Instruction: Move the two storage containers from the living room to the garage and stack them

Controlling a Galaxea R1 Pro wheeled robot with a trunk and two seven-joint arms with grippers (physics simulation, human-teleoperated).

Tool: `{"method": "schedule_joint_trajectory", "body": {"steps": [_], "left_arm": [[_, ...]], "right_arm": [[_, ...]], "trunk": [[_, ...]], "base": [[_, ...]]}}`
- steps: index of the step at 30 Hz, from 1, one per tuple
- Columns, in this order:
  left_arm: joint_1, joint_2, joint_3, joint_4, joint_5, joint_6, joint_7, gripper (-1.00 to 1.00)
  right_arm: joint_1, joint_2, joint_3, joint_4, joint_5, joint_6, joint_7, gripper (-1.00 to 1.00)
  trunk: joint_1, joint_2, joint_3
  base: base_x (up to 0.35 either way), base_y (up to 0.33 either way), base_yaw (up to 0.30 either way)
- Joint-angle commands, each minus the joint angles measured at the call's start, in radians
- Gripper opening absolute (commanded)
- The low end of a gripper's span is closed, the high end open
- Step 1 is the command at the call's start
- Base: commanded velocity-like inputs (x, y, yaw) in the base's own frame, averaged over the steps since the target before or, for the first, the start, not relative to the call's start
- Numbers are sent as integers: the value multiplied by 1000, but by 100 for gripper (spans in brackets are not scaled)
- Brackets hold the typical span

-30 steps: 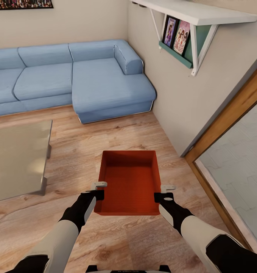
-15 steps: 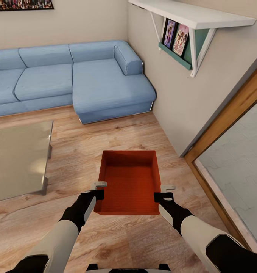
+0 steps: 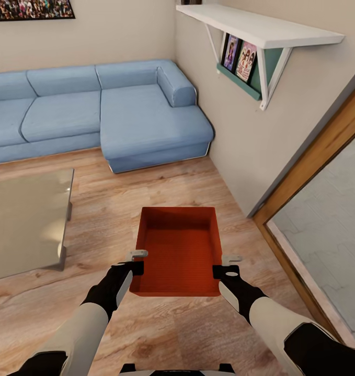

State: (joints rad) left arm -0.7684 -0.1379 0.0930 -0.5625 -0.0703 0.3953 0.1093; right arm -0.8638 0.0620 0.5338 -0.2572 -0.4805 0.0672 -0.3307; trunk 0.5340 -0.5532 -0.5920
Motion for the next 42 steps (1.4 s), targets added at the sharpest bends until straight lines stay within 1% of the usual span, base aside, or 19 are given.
{"method": "schedule_joint_trajectory", "body": {"steps": [1, 13, 22, 42], "left_arm": [[-1, -2, 13, -9, -34, 8, 4, -100], [-1, -2, 13, -9, -34, 7, 4, -100], [-1, -2, 13, -10, -34, 8, 4, -100], [-1, -2, 13, -10, -34, 7, 4, -100]], "right_arm": [[0, -1, 23, 3, -8, 7, -14, -100], [0, -1, 23, 3, -8, 7, -14, -100], [0, -1, 23, 3, -8, 6, -14, -100], [0, -1, 22, 3, -9, 6, -14, -100]], "trunk": [[-4, 6, 4], [-50, 90, 59], [-84, 153, 94], [-84, 153, 122]], "base": [[0, 0, -60], [0, 0, -65], [0, 0, 14], [0, 0, 77]]}}
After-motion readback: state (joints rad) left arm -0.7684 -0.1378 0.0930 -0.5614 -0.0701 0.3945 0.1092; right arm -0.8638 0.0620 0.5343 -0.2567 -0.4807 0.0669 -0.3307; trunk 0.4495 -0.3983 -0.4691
